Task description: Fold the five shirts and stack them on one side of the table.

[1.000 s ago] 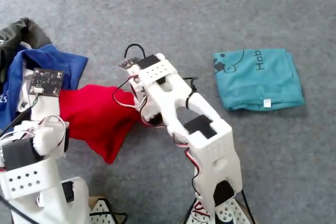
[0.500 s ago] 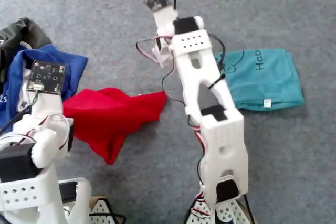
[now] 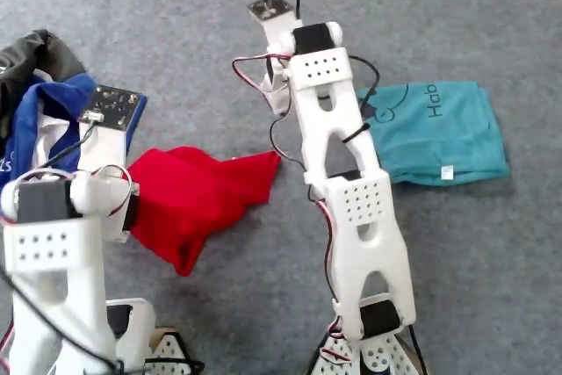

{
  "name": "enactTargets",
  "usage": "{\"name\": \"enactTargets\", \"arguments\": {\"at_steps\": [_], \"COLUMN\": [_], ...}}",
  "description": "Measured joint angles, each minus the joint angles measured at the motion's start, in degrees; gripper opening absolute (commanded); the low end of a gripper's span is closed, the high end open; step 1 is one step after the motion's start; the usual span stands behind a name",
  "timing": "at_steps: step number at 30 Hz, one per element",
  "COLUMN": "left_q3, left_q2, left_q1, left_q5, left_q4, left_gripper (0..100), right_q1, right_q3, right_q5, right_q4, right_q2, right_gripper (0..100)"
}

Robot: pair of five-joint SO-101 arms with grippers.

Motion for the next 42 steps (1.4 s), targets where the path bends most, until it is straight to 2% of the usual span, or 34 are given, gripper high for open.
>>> {"name": "enactTargets", "arguments": {"at_steps": [8, 12, 15, 20, 24, 28, 34, 38, 42], "left_q3": [-3.3, -8.5, -13.3, -20.8, -23.9, -24.2, -24.9, -27.2, -27.1], "left_q2": [1.7, 2.0, 2.0, 2.8, 7.8, 17.8, 30.3, 31.0, 31.6], "left_q1": [0.2, -3.7, -7.0, -13.6, -20.0, -24.3, -29.1, -35.8, -44.1], "left_q5": [-5.6, -5.8, -6.0, -3.0, 3.6, 9.9, 14.6, 14.9, 12.1], "left_q4": [4.1, 4.3, 4.4, 4.4, 0.2, -3.5, -7.7, -10.2, -12.2], "left_gripper": [25, 25, 25, 25, 25, 25, 25, 25, 25], "right_q1": [0.1, -0.3, -3.3, -11.3, -17.5, -20.5, -22.9, -22.7, -23.5], "right_q3": [21.7, 30.0, 33.1, 33.6, 33.6, 33.6, 33.6, 32.4, 29.0], "right_q5": [0.0, 0.0, 0.0, -0.4, -0.4, -0.4, -0.4, -0.4, -0.4], "right_q4": [0.0, 0.0, 0.0, 0.0, -0.4, -0.6, -0.5, -0.2, -0.2], "right_q2": [-14.5, -20.8, -22.9, -22.9, -20.0, -16.8, -16.4, -16.4, -16.4], "right_gripper": [17.7, 7.5, 8.4, 15.2, 17.8, 17.8, 17.8, 17.7, 17.7]}}
